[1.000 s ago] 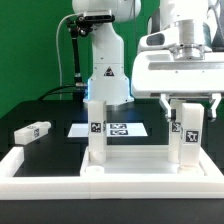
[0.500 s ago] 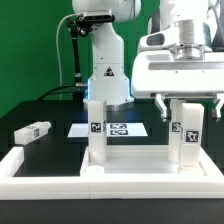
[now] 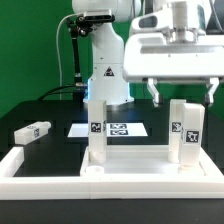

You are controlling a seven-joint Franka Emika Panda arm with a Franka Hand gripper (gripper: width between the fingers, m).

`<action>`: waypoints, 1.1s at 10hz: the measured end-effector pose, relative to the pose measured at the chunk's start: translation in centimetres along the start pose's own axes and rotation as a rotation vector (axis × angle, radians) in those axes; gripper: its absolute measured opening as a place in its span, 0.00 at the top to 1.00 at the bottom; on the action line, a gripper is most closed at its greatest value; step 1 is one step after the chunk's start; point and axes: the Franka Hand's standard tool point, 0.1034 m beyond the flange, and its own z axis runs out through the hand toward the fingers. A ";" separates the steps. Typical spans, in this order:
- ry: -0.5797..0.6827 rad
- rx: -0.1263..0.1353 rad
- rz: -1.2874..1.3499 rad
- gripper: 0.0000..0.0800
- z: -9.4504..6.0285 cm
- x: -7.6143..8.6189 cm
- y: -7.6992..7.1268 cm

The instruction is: Assemble desk

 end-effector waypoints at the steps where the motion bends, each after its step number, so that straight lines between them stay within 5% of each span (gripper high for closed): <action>1: -0.109 0.009 0.015 0.19 0.3 -0.3 -0.6; 6: -0.434 -0.018 0.049 0.19 2.1 -0.5 -0.7; 11: -0.421 -0.033 0.135 0.19 1.8 0.9 -1.0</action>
Offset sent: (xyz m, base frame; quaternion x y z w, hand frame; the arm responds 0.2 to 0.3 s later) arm 0.0147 0.0140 -0.0098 0.0077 -0.2137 0.0416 0.9760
